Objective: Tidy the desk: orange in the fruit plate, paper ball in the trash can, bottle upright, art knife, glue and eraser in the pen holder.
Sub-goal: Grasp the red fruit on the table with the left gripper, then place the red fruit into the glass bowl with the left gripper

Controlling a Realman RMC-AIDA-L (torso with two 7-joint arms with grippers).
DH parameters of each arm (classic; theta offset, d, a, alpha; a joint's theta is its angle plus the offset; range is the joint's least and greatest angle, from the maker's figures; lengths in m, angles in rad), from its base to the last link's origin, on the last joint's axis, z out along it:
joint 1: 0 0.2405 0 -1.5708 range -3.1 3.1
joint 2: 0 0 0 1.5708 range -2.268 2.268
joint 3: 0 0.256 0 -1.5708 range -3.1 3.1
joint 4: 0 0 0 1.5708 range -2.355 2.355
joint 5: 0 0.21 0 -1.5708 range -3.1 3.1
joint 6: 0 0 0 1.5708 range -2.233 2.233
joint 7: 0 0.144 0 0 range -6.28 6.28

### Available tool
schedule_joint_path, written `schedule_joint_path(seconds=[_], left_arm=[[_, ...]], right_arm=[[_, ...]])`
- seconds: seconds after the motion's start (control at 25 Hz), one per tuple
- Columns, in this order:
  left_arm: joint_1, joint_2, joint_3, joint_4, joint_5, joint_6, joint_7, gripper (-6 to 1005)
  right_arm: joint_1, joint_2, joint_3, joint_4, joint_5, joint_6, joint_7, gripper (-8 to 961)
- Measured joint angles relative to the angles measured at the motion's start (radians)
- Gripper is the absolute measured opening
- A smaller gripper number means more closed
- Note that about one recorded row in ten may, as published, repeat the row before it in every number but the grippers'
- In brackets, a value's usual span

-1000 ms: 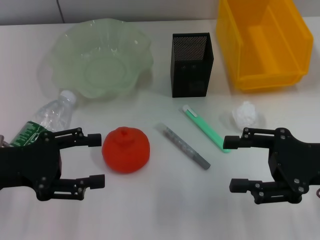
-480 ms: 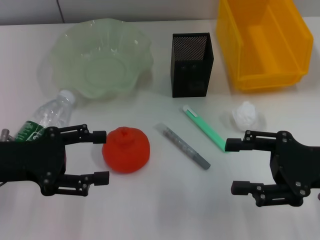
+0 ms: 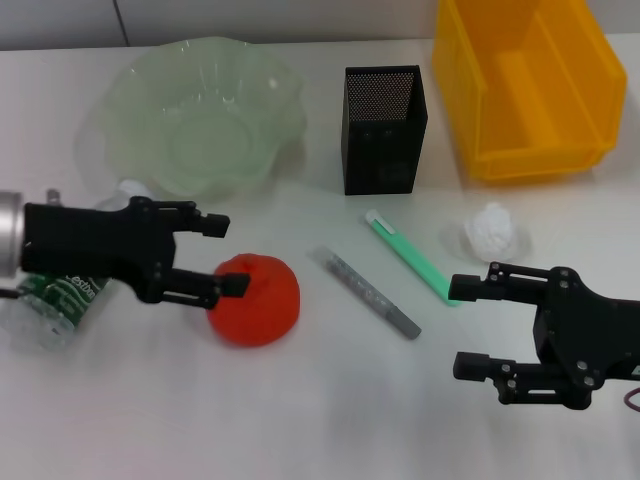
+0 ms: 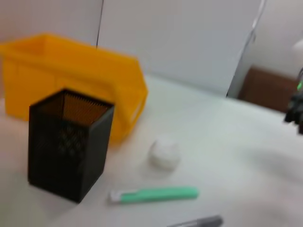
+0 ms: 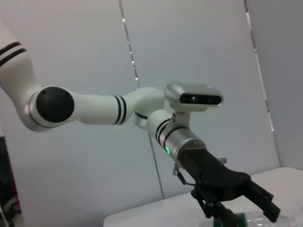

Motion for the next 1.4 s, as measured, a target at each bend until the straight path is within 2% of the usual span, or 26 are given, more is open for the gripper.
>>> schedule_joint_path(seconds=[0.08, 0.2, 0.24, 0.4, 0.6, 0.84, 1.08, 1.28, 1.36, 1.4], left_arm=[[-0.006, -0.001, 0.053, 0.021, 0.002, -0.036, -0.032, 835], [-0.010, -0.002, 0.196, 0.077, 0.028, -0.149, -0.119, 834], [-0.010, -0.002, 0.196, 0.077, 0.028, -0.149, -0.119, 834], [-0.010, -0.004, 0.298, 0.091, 0.052, -0.197, -0.166, 832], [-0.007, -0.006, 0.349, 0.088, 0.047, -0.228, -0.179, 830], [0.004, -0.006, 0.352, 0.083, 0.027, -0.240, -0.172, 626], [0.028, -0.005, 0.351, 0.085, -0.033, -0.236, -0.160, 495], [0.075, 0.001, 0.310, 0.152, -0.174, -0.182, -0.152, 385], [0.088, 0.002, 0.268, 0.186, -0.254, -0.176, -0.147, 242], [0.087, 0.000, 0.228, 0.198, -0.304, -0.195, -0.149, 235]], right_arm=[[-0.004, 0.000, 0.001, 0.005, 0.000, 0.005, -0.002, 734], [-0.022, 0.001, 0.008, 0.008, 0.001, 0.016, -0.002, 734], [-0.022, 0.001, 0.008, 0.008, 0.001, 0.016, -0.002, 734], [-0.034, 0.007, 0.009, 0.010, 0.001, 0.022, -0.002, 734], [-0.040, 0.008, 0.010, 0.015, 0.001, 0.024, -0.002, 734], [-0.040, 0.008, 0.010, 0.015, 0.001, 0.025, -0.002, 733], [-0.040, 0.008, 0.010, 0.015, 0.001, 0.026, -0.002, 733], [-0.045, 0.008, 0.010, 0.015, 0.001, 0.028, -0.002, 733], [-0.047, 0.009, 0.010, 0.015, 0.001, 0.029, -0.002, 733], [-0.046, 0.009, 0.010, 0.015, 0.001, 0.029, -0.002, 733]])
